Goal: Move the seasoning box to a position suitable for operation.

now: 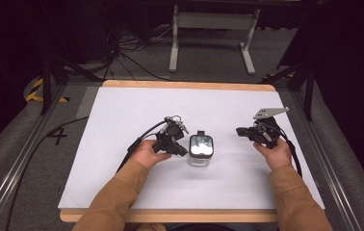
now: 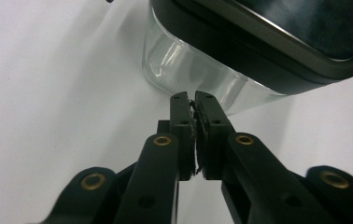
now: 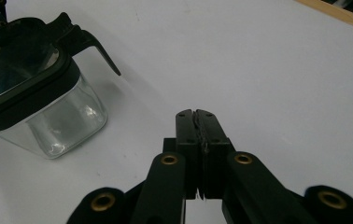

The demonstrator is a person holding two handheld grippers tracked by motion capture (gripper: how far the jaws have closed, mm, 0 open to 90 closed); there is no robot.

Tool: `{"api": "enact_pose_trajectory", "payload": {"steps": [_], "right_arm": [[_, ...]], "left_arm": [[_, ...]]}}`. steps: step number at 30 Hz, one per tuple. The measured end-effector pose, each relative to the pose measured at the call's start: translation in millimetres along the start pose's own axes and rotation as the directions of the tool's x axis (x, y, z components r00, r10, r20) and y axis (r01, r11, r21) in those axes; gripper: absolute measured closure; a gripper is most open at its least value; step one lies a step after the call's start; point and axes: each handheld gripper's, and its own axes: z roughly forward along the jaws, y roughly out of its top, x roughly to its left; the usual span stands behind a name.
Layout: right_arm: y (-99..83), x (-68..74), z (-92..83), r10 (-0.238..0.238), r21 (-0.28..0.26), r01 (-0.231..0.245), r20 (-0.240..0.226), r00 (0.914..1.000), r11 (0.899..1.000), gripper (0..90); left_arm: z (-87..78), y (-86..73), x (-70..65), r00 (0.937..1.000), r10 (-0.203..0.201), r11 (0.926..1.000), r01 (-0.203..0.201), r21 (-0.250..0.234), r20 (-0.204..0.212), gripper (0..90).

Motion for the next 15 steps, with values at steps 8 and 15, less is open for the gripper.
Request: {"api": "enact_pose_trajectory", "payload": {"steps": [8,15], "right_arm": [[-0.7,0.9,-6.2,0.014,-0.018,-0.014,-0.017,0.9998,1.000,89.4],[-0.9,4.6,-8.0,0.009,-0.029,-0.010,-0.028,0.9996,1.000,89.4]], "left_arm": [[-39.4,-2.6,5.4,0.9993,-0.037,0.9911,0.038,-0.128,0.007,72.0],[-62.5,3.2,-3.1,0.9984,-0.029,0.9715,0.017,-0.236,-0.048,72.4]]}}
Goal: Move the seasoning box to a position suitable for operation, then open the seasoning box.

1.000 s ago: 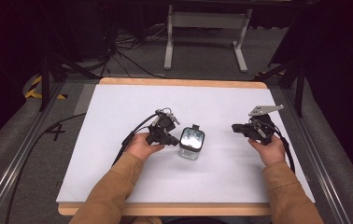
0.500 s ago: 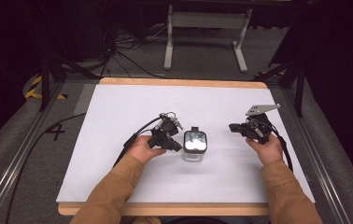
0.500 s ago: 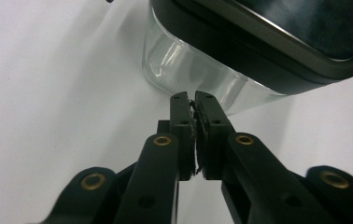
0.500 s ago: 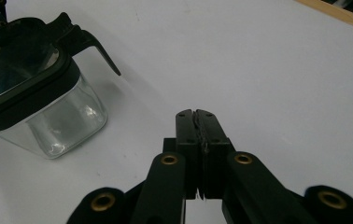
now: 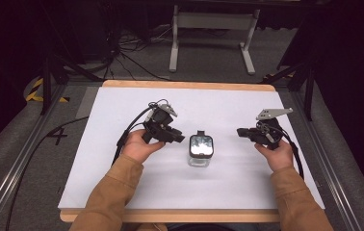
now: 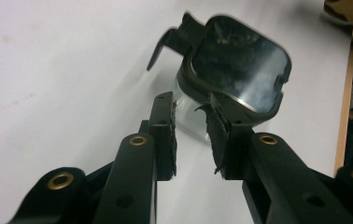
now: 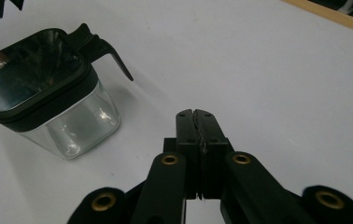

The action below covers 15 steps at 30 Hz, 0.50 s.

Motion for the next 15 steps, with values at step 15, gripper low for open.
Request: {"api": "enact_pose_trajectory", "payload": {"steps": [15], "right_arm": [[-6.4,10.5,-9.6,0.001,-0.003,-0.001,-0.006,1.0000,1.000,89.3]], "left_arm": [[0.9,28.2,-5.6,0.9990,0.036,0.9960,-0.034,-0.083,0.026,71.8]]}}
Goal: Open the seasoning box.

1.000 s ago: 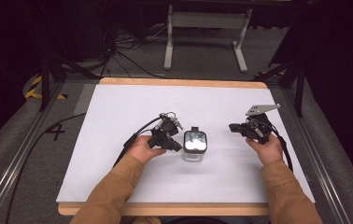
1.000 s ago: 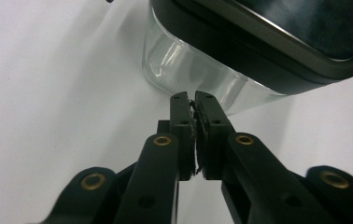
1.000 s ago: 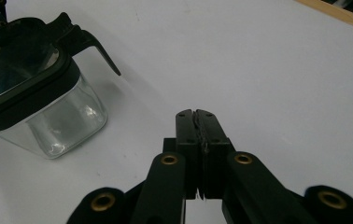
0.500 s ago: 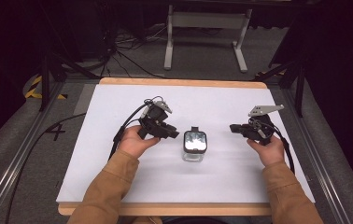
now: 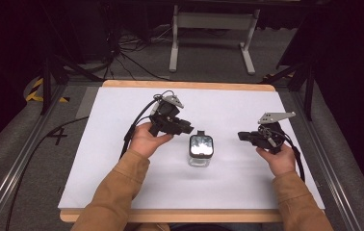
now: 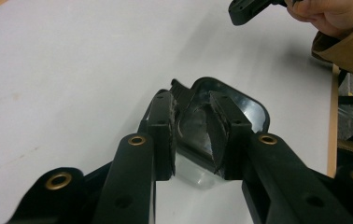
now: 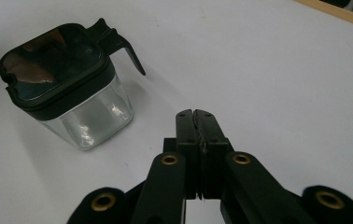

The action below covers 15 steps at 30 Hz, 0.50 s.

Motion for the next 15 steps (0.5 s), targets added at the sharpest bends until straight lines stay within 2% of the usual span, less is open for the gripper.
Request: {"api": "enact_pose_trajectory", "payload": {"steps": [3,4,8,10,15], "right_arm": [[-2.8,1.9,-5.7,0.008,-0.007,-0.008,0.003,1.0000,1.000,89.3],[-3.9,2.6,-7.5,0.013,-0.009,-0.013,0.002,0.9999,1.000,89.3],[-8.1,4.0,-11.7,0.010,-0.010,-0.010,0.011,0.9999,1.000,89.3],[-10.3,4.5,-13.9,0.013,-0.009,-0.013,0.013,0.9998,1.000,89.3],[-14.7,4.4,-17.5,0.025,-0.005,-0.025,0.024,0.9994,1.000,88.6]], "left_arm": [[3.5,4.7,1.3,0.9999,0.002,0.9999,-0.002,-0.016,0.017,71.0],[5.7,5.4,2.3,0.9996,0.003,0.9996,-0.002,-0.029,0.028,73.3],[14.6,8.6,8.8,0.9995,0.009,0.9996,-0.008,-0.026,0.031,77.0],[21.2,9.6,12.6,0.9995,-0.001,0.9995,0.002,-0.032,0.033,82.4],[37.5,12.1,14.5,0.9996,0.009,0.9999,-0.009,0.008,0.027,84.3]]}}
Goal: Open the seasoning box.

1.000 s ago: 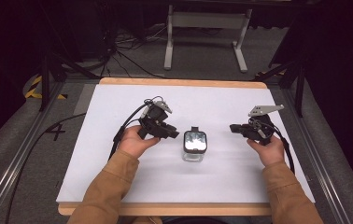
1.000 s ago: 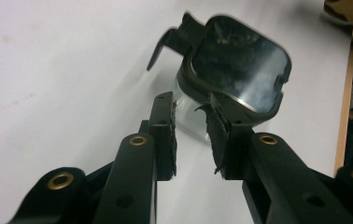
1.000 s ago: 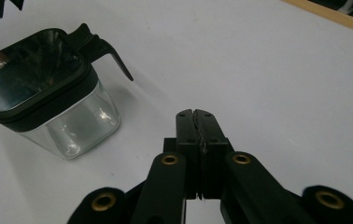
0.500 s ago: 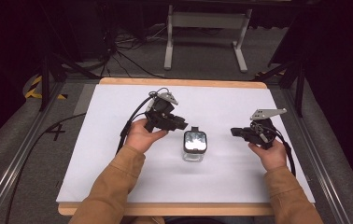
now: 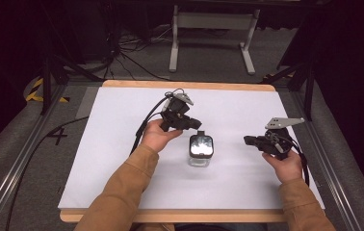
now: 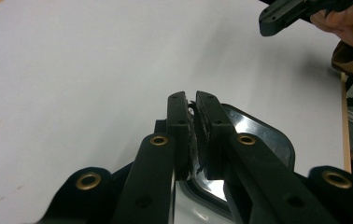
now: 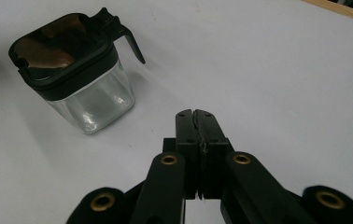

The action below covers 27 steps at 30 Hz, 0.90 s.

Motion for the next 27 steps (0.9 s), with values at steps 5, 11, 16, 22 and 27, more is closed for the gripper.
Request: {"api": "enact_pose_trajectory", "payload": {"steps": [5,11,16,22,27], "right_arm": [[-3.5,2.2,-1.0,0.004,0.006,-0.004,0.006,1.0000,1.000,88.7],[-4.5,2.2,-1.0,-0.005,0.009,0.005,0.009,0.9999,1.000,87.7],[-4.4,2.8,0.4,-0.004,0.014,0.004,0.007,1.0000,1.000,87.6],[-3.8,3.7,1.1,0.001,0.013,-0.001,0.004,1.0000,1.000,87.5],[-2.6,4.8,2.8,-0.008,0.015,0.008,0.001,1.0000,1.000,87.5]], "left_arm": [[10.7,1.6,1.3,1.0000,0.006,0.9995,-0.006,0.032,-0.002,85.0],[15.7,2.1,1.1,0.9998,0.017,0.9982,-0.016,0.058,-0.014,85.5],[17.5,1.8,2.6,0.9998,0.010,0.9983,-0.009,0.058,-0.016,86.0],[18.5,1.2,2.3,0.9997,0.005,0.9983,-0.004,0.059,-0.022,86.1],[17.9,0.6,4.5,0.9997,-0.018,0.9989,0.019,0.044,-0.016,89.9]]}}
